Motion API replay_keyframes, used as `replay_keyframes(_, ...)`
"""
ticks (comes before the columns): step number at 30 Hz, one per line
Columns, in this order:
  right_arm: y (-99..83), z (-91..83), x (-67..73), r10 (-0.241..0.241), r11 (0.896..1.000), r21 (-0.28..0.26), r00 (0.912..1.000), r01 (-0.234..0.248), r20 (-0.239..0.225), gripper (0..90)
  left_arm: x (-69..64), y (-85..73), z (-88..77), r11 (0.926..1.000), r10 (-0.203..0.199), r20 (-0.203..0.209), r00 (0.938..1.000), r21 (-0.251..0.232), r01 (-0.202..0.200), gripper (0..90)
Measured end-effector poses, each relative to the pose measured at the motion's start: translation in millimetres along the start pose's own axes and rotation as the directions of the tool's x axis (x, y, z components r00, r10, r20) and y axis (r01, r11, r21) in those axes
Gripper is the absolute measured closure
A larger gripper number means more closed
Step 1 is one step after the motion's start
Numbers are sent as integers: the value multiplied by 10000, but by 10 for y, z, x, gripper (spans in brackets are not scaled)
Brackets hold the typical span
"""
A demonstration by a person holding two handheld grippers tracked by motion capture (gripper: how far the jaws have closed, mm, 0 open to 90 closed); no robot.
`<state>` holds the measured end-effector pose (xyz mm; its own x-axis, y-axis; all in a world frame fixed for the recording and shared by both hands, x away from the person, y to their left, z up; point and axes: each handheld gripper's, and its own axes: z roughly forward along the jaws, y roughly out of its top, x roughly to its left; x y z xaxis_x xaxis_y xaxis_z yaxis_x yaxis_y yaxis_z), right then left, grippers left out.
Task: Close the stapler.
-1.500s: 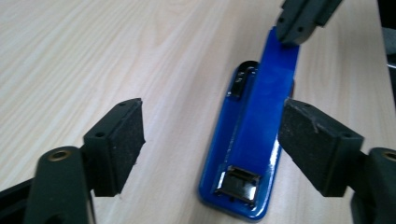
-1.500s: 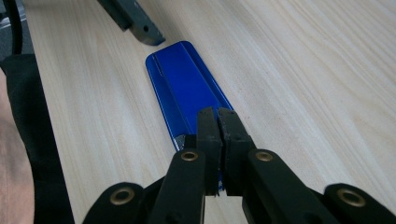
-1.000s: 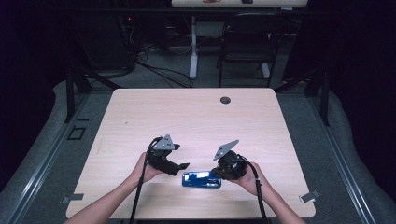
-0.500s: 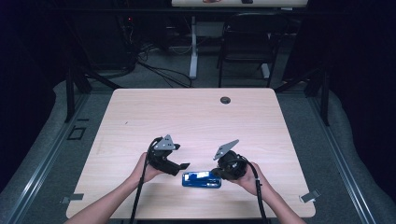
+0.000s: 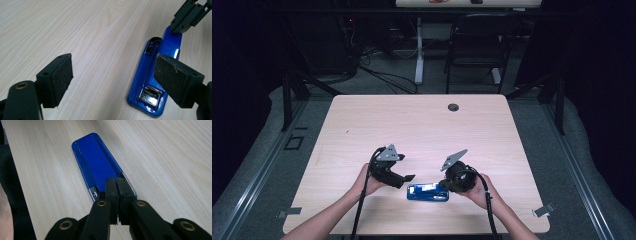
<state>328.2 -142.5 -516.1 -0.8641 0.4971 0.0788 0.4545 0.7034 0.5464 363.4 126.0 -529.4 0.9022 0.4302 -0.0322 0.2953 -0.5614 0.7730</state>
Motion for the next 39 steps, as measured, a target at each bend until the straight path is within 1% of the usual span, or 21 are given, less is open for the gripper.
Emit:
replay_keyframes(4, 4, -68, -22, 69, 9990, -451, 10000, -72, -61, 847, 6, -1, -13, 10000, 14, -17, 10000, -53, -15, 163)
replay_keyframes(6, 25, -126, -9, -50, 9985, -546, 9995, 68, 320, 807, 13, -6, -22, 10000, -18, -15, 10000, -73, 18, 163)
replay_keyframes(8, 24, -135, -8, -12, 9981, -623, 9993, 36, 375, 786, 15, -9, -24, 9999, -33, -26, 10000, -116, 32, 163)
replay_keyframes(9, 23, -162, -11, 52, 9976, -695, 9980, -8, 632, 721, 26, -11, -36, 10000, -3, -43, 10000, -94, 3, 162)
replay_keyframes(12, 25, -203, -23, 180, 9969, -780, 9972, -123, 728, 671, 37, -17, -47, 9999, -62, -71, 10000, -113, 61, 163)
replay_keyframes(13, 30, -258, -34, 417, 9943, -1020, 9951, -325, 897, 585, 46, -20, -53, 9999, -88, -75, 9999, -101, 88, 162)
replay_keyframes(17, 14, -378, -91, 706, 9912, -1216, 9870, -531, 1441, 411, 85, -36, -95, 9997, -165, -253, 9995, -157, 161, 160)
replay_keyframes(20, -35, -463, -169, 1105, 9866, -1396, 9745, -839, 1955, 318, 107, -41, -135, 9995, -221, -368, 9991, -224, 213, 159)
replay_keyframes(21, -35, -463, -169, 1105, 9866, -1396, 9745, -839, 1955, 318, 107, -41, -135, 9995, -221, -368, 9991, -224, 213, 158)
replay_keyframes(22, -78, -520, -234, 1367, 9829, -1527, 9631, -1027, 2319, 241, 117, -44, -160, 9993, -285, -389, 9988, -269, 275, 158)
replay_keyframes(23, -78, -520, -234, 1367, 9829, -1527, 9631, -1027, 2319, 241, 117, -44, -160, 9993, -285, -389, 9988, -269, 275, 158)
replay_keyframes(24, -119, -565, -295, 1606, 9801, -1575, 9492, -1209, 2707, 182, 133, -51, -175, 9990, -283, -458, 9985, -345, 267, 158)
replay_keyframes(25, -119, -565, -295, 1606, 9801, -1575, 9492, -1209, 2707, 182, 133, -51, -175, 9990, -283, -458, 9985, -345, 267, 157)
replay_keyframes(26, -161, -589, -373, 2002, 9743, -1587, 9371, -1598, 2858, 139, 152, -61, -185, 9990, -314, -506, 9982, -328, 298, 157)
replay_keyframes(27, -161, -589, -373, 2002, 9743, -1587, 9371, -1598, 2858, 139, 152, -61, -185, 9990, -314, -506, 9982, -328, 298, 157)
replay_keyframes(28, -178, -597, -396, 2143, 9712, -1658, 9316, -1711, 2937, 133, 163, -69, -191, 9990, -347, -542, 9979, -294, 332, 157)
replay_keyframes(30, -249, -643, -497, 2469, 9638, -1804, 9124, -1963, 3264, 68, 187, -84, -202, 9991, -335, -687, 9971, -283, 316, 157)
replay_keyframes(32, -263, -646, -519, 2527, 9624, -1834, 9076, -2002, 3353, 45, 200, -90, -209, 9989, -383, -723, 9967, -296, 362, 157)
replay_keyframes(33, -319, -647, -588, 2683, 9599, -1774, 8939, -2169, 3592, 16, 212, -96, -214, 9990, -379, -773, 9963, -261, 360, 157)
replay_keyframes(36, -412, -591, -700, 2940, 9550, -1490, 8853, -2565, 3603, 0, 268, -133, -210, 9986, -528, -930, 9943, -128, 518, 156)
replay_keyframes(39, -466, -537, -768, 3016, 9534, -1153, 8874, -2788, 3486, 0, 314, -164, -196, 9978, -669, -1006, 9927, -30, 669, 155)
